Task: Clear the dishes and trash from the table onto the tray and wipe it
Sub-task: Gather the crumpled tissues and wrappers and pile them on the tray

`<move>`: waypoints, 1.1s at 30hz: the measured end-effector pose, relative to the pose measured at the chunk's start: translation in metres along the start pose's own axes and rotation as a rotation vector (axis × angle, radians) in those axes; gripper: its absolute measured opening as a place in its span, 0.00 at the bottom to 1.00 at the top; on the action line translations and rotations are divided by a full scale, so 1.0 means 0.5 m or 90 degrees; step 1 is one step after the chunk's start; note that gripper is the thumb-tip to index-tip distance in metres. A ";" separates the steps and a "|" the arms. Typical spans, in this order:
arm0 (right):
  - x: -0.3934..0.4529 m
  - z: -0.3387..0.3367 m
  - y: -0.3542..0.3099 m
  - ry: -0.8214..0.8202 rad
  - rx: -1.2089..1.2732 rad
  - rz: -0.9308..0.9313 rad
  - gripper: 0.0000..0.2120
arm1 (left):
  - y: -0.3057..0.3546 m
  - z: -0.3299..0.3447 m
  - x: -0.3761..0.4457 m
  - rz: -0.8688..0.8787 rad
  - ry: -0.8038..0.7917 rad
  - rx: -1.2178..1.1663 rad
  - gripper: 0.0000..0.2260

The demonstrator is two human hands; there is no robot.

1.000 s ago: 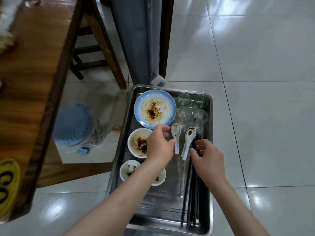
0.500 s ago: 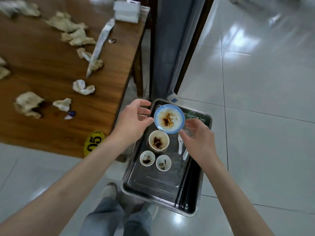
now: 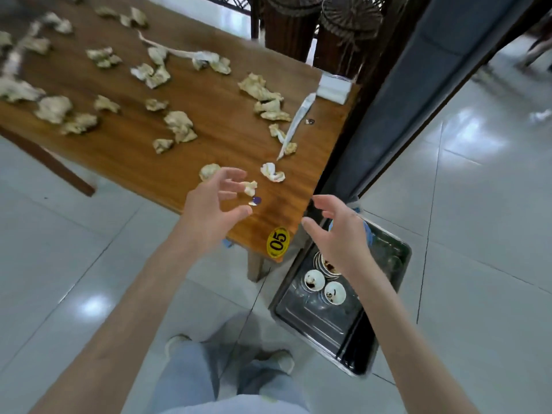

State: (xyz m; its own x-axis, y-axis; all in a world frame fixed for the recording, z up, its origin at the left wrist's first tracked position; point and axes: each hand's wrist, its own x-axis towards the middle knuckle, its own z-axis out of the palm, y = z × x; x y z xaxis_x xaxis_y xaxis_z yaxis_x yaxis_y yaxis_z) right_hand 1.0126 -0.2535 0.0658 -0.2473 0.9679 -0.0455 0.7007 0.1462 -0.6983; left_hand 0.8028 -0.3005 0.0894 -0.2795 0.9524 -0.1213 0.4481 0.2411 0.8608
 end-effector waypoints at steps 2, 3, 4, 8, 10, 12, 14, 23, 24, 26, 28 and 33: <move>0.004 0.022 -0.056 -0.023 -0.011 -0.016 0.21 | -0.015 -0.069 -0.018 -0.003 0.030 0.009 0.22; 0.006 0.035 -0.085 -0.034 -0.013 -0.025 0.22 | -0.023 -0.105 -0.027 -0.004 0.047 0.013 0.22; 0.011 0.048 -0.114 -0.044 -0.015 -0.034 0.23 | -0.032 -0.140 -0.034 -0.007 0.063 0.016 0.23; 0.029 0.106 -0.224 -0.068 -0.028 -0.058 0.24 | -0.078 -0.274 -0.053 -0.014 0.108 0.019 0.23; 0.037 0.144 -0.282 -0.078 -0.029 -0.074 0.24 | -0.107 -0.345 -0.061 -0.017 0.124 0.016 0.24; 0.046 0.181 -0.328 -0.081 -0.031 -0.079 0.24 | -0.134 -0.398 -0.065 -0.022 0.137 0.018 0.24; 0.064 0.228 -0.380 -0.083 -0.037 -0.084 0.25 | -0.166 -0.462 -0.061 -0.016 0.160 0.033 0.23; 0.156 0.462 -0.584 -0.130 -0.065 -0.119 0.28 | -0.312 -0.708 0.026 -0.013 0.215 0.092 0.24; 0.172 0.484 -0.603 -0.142 -0.077 -0.128 0.29 | -0.326 -0.728 0.039 -0.012 0.218 0.094 0.24; 0.210 0.531 -0.641 -0.155 -0.089 -0.138 0.29 | -0.355 -0.775 0.070 -0.017 0.227 0.091 0.24; 0.246 0.574 -0.674 -0.168 -0.089 -0.142 0.28 | -0.384 -0.818 0.103 -0.029 0.242 0.093 0.25; 0.364 0.681 -0.759 -0.171 -0.101 -0.157 0.27 | -0.463 -0.942 0.218 -0.052 0.258 0.097 0.26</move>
State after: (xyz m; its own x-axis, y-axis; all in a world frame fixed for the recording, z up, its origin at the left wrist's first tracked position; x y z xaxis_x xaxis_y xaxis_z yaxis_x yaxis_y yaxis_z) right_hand 0.4738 -0.2027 0.0791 -0.5726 0.8148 -0.0904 0.6882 0.4179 -0.5931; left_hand 0.2686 -0.3402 0.1098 -0.6155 0.7869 0.0439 0.5222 0.3655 0.7706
